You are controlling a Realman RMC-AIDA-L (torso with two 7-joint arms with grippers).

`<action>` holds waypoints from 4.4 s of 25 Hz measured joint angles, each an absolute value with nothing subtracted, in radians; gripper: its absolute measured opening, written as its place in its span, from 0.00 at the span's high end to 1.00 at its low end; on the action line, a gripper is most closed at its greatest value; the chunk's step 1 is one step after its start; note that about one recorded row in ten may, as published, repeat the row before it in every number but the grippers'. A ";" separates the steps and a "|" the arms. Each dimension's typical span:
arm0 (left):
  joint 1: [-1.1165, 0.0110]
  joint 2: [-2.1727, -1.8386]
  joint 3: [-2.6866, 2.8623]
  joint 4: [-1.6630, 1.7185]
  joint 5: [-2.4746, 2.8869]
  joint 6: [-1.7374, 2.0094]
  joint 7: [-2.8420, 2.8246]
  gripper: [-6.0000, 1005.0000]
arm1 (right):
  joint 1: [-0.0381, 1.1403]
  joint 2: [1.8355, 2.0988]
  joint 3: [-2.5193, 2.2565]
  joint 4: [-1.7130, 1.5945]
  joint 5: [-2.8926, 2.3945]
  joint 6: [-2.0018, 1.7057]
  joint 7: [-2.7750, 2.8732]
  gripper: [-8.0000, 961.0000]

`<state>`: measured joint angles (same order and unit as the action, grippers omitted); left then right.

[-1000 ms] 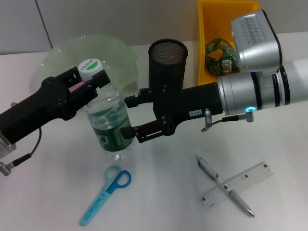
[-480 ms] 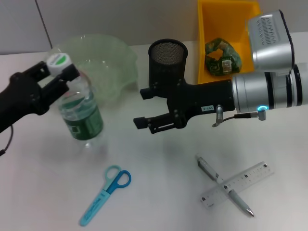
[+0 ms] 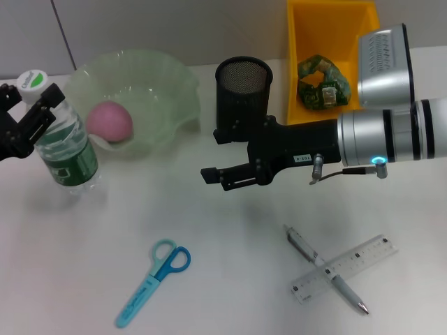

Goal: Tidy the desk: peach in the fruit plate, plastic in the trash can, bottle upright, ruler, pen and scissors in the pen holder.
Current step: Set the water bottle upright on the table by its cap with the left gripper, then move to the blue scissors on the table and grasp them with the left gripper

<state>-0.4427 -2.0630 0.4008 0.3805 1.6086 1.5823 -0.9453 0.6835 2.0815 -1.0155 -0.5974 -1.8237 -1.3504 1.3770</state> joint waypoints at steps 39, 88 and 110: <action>-0.474 -2.069 0.400 0.283 1.571 1.401 -0.790 0.55 | 0.660 2.085 -1.025 -0.595 -1.819 -1.318 1.347 0.14; -0.288 -2.054 0.742 1.466 1.983 1.820 -2.301 0.22 | 0.605 2.070 -1.015 -0.672 -1.785 -1.422 1.410 0.14; -0.597 -2.076 1.312 1.417 2.458 1.796 -2.786 0.22 | 0.517 1.986 -0.967 -0.837 -1.977 -1.658 1.438 0.14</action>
